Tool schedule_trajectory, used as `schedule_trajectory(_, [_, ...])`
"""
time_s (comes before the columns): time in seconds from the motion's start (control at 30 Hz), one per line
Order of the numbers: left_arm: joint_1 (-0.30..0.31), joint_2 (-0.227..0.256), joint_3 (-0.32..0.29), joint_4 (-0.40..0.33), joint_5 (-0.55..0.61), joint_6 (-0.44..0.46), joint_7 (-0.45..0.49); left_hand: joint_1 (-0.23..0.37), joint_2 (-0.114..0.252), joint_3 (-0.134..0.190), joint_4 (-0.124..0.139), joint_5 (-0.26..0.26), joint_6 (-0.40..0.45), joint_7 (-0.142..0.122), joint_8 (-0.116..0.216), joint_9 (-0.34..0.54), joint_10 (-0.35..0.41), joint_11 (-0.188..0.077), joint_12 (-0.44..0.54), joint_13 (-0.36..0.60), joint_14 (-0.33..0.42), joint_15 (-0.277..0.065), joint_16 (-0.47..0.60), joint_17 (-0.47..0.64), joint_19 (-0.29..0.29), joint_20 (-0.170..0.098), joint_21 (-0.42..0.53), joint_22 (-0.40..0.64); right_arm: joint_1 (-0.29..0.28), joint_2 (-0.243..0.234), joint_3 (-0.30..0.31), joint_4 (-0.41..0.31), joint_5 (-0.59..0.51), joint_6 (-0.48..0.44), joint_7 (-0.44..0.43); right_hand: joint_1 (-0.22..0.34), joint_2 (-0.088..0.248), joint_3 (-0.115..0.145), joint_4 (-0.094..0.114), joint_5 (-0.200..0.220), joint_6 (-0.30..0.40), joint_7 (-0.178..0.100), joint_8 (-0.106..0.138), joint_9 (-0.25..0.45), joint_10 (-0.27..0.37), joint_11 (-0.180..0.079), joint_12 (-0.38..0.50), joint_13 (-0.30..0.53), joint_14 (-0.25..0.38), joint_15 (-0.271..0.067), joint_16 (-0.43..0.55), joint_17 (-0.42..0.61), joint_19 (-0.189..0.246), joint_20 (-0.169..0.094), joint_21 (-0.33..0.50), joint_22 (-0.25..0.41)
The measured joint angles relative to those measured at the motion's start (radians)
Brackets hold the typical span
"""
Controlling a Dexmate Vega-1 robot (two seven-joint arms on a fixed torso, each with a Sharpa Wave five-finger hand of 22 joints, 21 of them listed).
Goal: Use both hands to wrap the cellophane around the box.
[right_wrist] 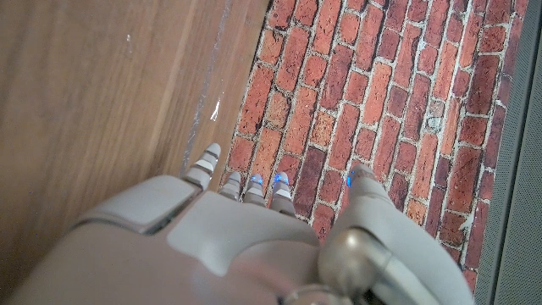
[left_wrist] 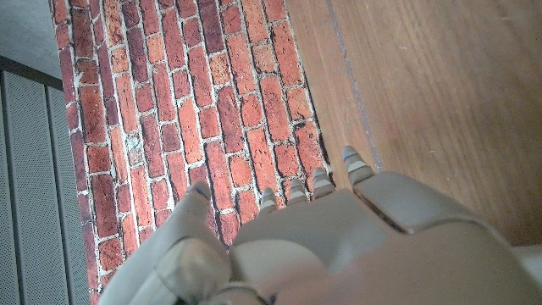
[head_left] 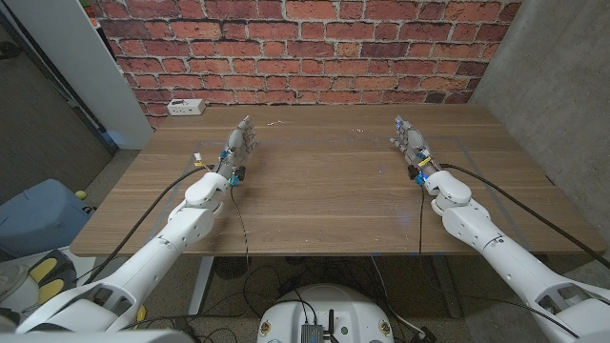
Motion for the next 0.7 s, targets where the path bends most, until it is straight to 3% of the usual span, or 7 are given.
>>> schedule_trajectory(0.4, [0.004, 0.038, 0.017, -0.05, 0.124, 0.028, 0.116, 0.008, 0.008, 0.007, -0.007, 0.0, 0.02, -0.002, 0.0, 0.0, 0.008, 0.0, 0.0, 0.0, -0.003, 0.004, 0.0, 0.0, 0.0, 0.0, 0.0, 0.0, 0.01, 0.009, -0.003, 0.019, -0.002, 0.0, -0.001, 0.002, 0.002, 0.009, -0.008, 0.0, 0.0, 0.0, 0.0, 0.0, 0.0, 0.0, 0.0, 0.0, 0.0, 0.0, 0.0, 0.0, -0.005, 0.005, 0.0, 0.0])
schedule_trajectory(0.7, [0.018, 0.085, 0.039, -0.14, 0.282, 0.109, 0.257, 0.018, 0.005, 0.009, -0.015, 0.0, 0.027, -0.009, 0.0, 0.0, 0.013, -0.005, 0.0, 0.0, -0.003, 0.004, -0.006, 0.0, 0.0, 0.0, 0.0, 0.0, 0.021, 0.016, -0.01, 0.036, -0.002, 0.0, 0.008, 0.014, 0.003, 0.008, -0.008, 0.0, 0.0, 0.0, 0.004, 0.0, 0.003, 0.002, 0.0, 0.0, 0.0, 0.0, 0.0, 0.0, -0.005, 0.005, 0.0, 0.0])
